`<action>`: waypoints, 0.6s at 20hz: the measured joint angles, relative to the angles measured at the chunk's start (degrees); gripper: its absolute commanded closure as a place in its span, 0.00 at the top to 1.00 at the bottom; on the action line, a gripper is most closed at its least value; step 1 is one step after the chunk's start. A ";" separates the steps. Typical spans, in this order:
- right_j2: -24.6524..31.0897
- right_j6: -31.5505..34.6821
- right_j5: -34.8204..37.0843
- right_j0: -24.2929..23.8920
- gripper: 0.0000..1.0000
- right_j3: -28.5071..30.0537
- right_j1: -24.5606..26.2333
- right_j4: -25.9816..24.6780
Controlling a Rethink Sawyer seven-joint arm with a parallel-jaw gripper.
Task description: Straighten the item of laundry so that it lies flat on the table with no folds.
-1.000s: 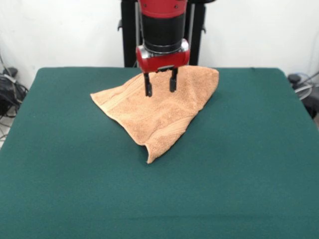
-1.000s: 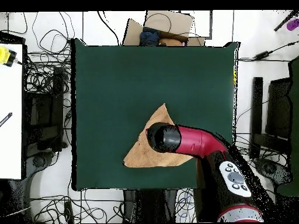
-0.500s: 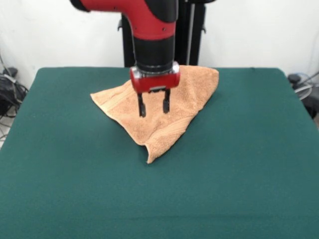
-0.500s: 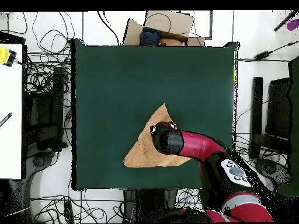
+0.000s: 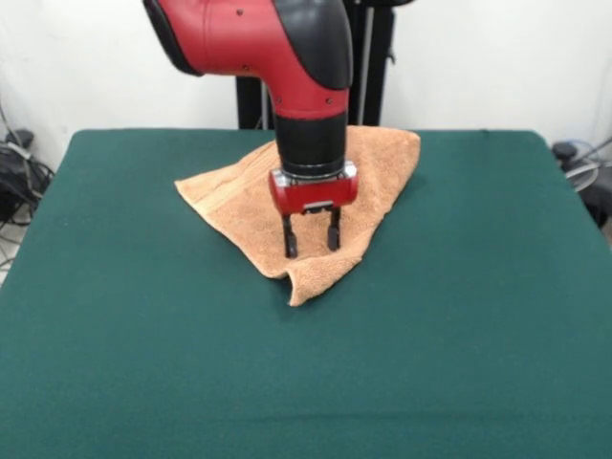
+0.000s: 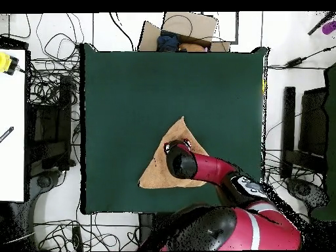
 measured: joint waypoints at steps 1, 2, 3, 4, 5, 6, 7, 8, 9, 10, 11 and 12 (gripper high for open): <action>-0.23 0.00 -0.90 0.18 1.00 0.25 0.02 -0.18; -0.60 0.00 -1.90 0.51 1.00 0.42 0.08 -0.24; -0.79 0.00 -2.35 0.71 1.00 0.52 0.09 -0.22; -0.98 0.00 -2.75 0.90 1.00 0.61 0.09 -0.22; -1.17 0.00 -3.25 1.09 1.00 0.73 0.10 -0.22; -1.25 0.00 -3.53 1.16 1.00 0.81 0.11 -0.22; -1.23 0.00 -3.74 1.26 1.00 0.91 0.13 -0.23; -1.20 0.00 -3.96 1.36 1.00 1.01 0.16 -0.23; -1.18 0.00 -4.17 1.46 1.00 1.11 0.19 -0.23; -1.16 0.00 -4.39 1.55 0.00 1.21 0.21 -0.24; -1.21 0.00 -4.56 1.66 0.00 1.19 0.19 -0.21; -1.23 0.00 -4.65 1.67 0.00 1.21 0.18 -0.22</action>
